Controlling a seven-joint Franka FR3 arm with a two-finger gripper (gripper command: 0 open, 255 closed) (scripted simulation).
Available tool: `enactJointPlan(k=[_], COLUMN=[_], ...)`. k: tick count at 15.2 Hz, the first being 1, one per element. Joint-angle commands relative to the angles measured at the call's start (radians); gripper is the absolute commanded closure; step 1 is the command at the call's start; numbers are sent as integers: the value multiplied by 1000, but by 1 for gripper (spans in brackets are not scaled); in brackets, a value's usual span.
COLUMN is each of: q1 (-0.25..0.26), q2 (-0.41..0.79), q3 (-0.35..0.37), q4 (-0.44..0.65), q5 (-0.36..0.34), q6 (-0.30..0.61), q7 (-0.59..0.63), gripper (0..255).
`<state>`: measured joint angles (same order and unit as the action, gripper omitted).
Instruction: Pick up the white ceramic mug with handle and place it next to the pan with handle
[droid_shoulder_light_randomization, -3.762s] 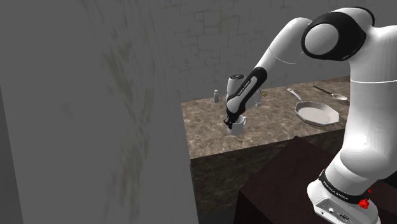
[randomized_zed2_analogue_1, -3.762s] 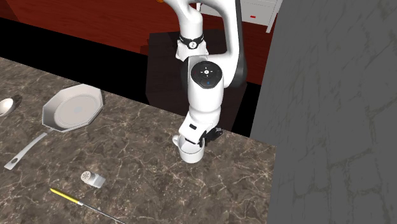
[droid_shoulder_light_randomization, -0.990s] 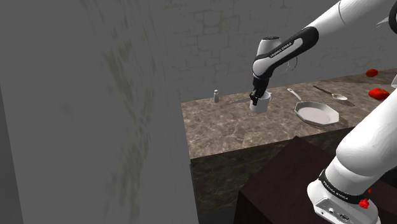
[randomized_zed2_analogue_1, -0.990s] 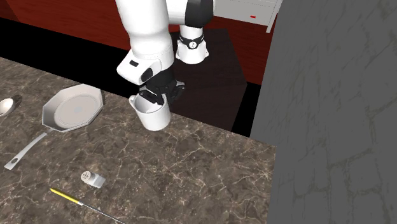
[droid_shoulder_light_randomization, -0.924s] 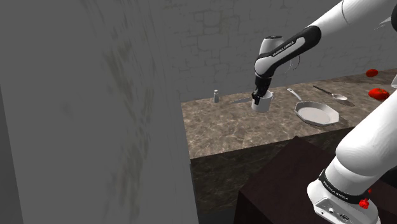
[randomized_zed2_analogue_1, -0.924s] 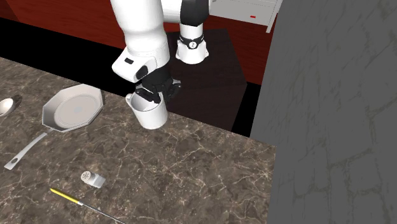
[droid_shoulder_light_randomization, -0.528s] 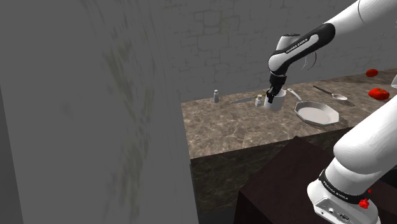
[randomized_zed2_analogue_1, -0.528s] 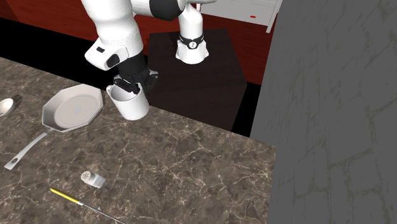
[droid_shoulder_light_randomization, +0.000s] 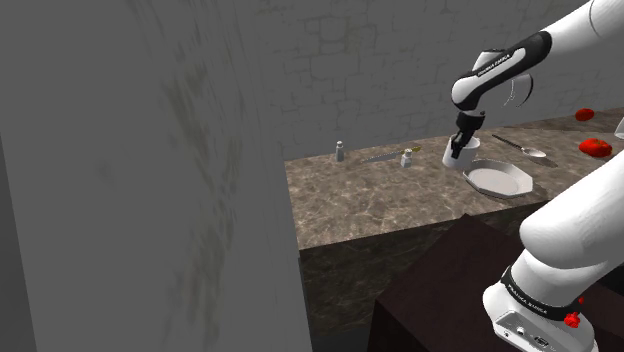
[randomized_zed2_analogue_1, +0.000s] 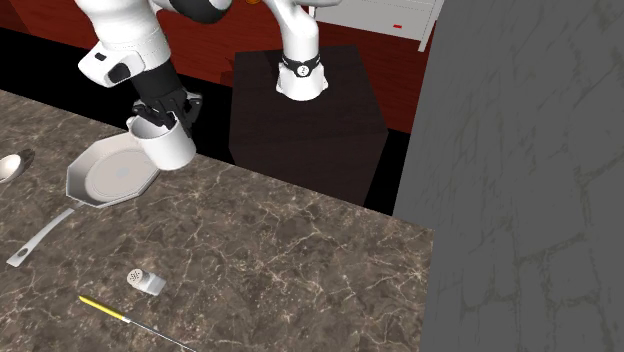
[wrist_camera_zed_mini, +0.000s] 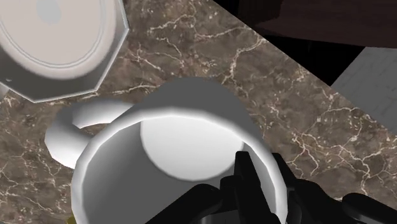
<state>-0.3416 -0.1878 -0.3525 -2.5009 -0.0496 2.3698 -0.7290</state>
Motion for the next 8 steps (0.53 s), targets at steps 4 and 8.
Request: enactJointPlan(k=[4, 8], q1=[-50, -88], q2=[34, 80], q3=[-83, -150], q4=[36, 88], q5=[8, 33], q6=[-3, -14], q7=[-141, -266], gripper=[255, 255])
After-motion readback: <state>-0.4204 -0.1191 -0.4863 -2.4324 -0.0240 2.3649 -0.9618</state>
